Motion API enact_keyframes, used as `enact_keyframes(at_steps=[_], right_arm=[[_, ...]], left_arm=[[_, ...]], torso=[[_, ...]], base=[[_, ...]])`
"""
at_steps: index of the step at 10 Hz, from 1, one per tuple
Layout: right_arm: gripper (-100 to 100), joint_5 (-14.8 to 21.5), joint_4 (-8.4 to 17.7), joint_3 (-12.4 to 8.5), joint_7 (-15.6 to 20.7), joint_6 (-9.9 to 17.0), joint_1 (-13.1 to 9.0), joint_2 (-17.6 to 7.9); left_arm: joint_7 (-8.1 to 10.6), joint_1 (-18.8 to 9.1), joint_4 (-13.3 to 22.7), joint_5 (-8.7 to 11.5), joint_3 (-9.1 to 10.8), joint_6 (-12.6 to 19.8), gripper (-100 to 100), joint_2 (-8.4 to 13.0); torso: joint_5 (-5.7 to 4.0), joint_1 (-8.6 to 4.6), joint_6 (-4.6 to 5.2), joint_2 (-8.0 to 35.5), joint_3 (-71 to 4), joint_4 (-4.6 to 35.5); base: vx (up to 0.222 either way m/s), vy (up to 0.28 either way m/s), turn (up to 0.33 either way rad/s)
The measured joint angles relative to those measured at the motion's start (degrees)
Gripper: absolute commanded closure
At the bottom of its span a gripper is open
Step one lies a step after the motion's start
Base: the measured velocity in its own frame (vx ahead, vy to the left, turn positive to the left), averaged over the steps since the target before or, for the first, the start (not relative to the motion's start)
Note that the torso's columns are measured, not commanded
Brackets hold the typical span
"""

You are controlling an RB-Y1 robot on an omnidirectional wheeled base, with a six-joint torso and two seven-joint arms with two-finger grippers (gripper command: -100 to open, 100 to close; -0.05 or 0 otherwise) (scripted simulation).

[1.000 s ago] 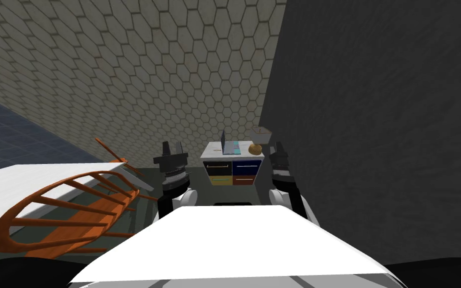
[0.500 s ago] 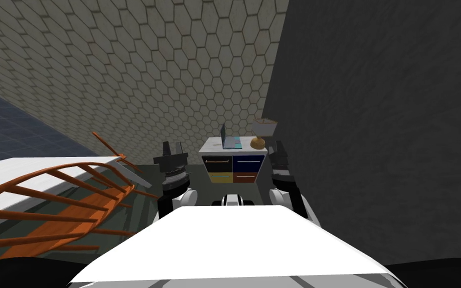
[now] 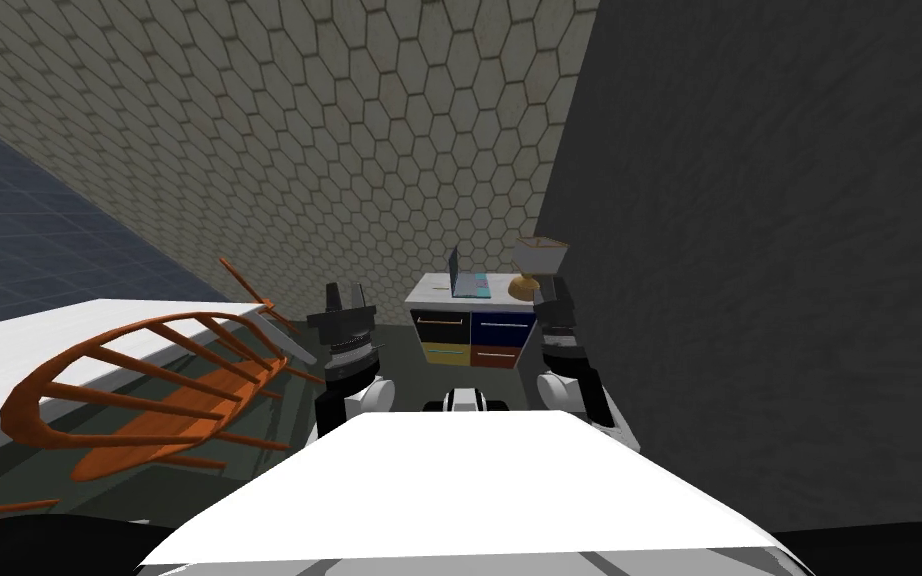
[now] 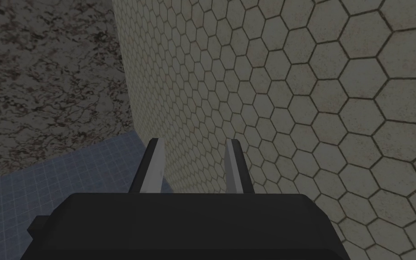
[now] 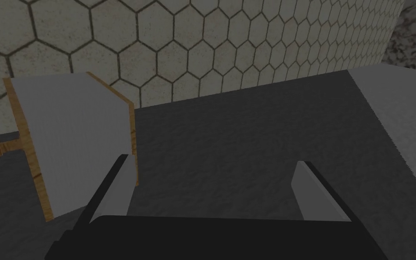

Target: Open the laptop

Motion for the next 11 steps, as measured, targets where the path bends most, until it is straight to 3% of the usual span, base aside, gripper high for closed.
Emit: enact_keyframes(at_steps=[11], right_arm=[[-100, -16.4, 3.55, 2.96, -2.64, -4.63, -6.95, -3.22]], left_arm=[[0.0, 0.0, 0.0, 0.0, 0.0, 0.0, 0, 0.0]], torso=[[0.0, 0.02, -0.05, -0.01, 0.0, 0.0]], base=[[0.007, 0.0, 0.11]])
